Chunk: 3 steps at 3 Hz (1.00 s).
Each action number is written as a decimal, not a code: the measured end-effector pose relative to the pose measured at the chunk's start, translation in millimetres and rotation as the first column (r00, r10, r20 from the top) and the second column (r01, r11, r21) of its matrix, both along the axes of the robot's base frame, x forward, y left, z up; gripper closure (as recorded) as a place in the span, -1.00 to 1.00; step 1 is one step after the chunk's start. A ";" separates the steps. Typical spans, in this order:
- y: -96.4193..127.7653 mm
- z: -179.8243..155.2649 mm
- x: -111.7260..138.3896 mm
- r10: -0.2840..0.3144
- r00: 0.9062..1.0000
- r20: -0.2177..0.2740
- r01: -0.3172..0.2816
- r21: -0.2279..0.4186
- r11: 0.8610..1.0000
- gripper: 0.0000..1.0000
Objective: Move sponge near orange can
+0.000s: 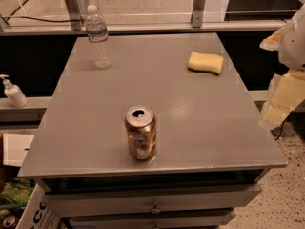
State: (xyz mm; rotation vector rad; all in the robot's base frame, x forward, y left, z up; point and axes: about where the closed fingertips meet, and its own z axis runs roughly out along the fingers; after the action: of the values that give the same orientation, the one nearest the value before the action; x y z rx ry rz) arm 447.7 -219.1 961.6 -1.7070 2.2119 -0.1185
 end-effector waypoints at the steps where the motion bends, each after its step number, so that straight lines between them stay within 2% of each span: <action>1: -10.7 -23.0 25.6 -0.014 0.999 0.051 0.014 -0.001 1.000 -1.00; 2: -28.9 -41.6 67.8 -0.059 0.993 0.107 0.056 0.034 0.998 -1.00; 3: -52.6 -58.7 121.6 -0.131 0.980 0.153 0.117 0.099 0.988 -1.00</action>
Offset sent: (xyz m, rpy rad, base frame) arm 0.1303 -0.0598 -0.0660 0.0861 -0.1811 -0.1280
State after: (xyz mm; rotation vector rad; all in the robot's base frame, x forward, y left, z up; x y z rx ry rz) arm 569.3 -271.7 902.9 -1.4593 2.1707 -0.1769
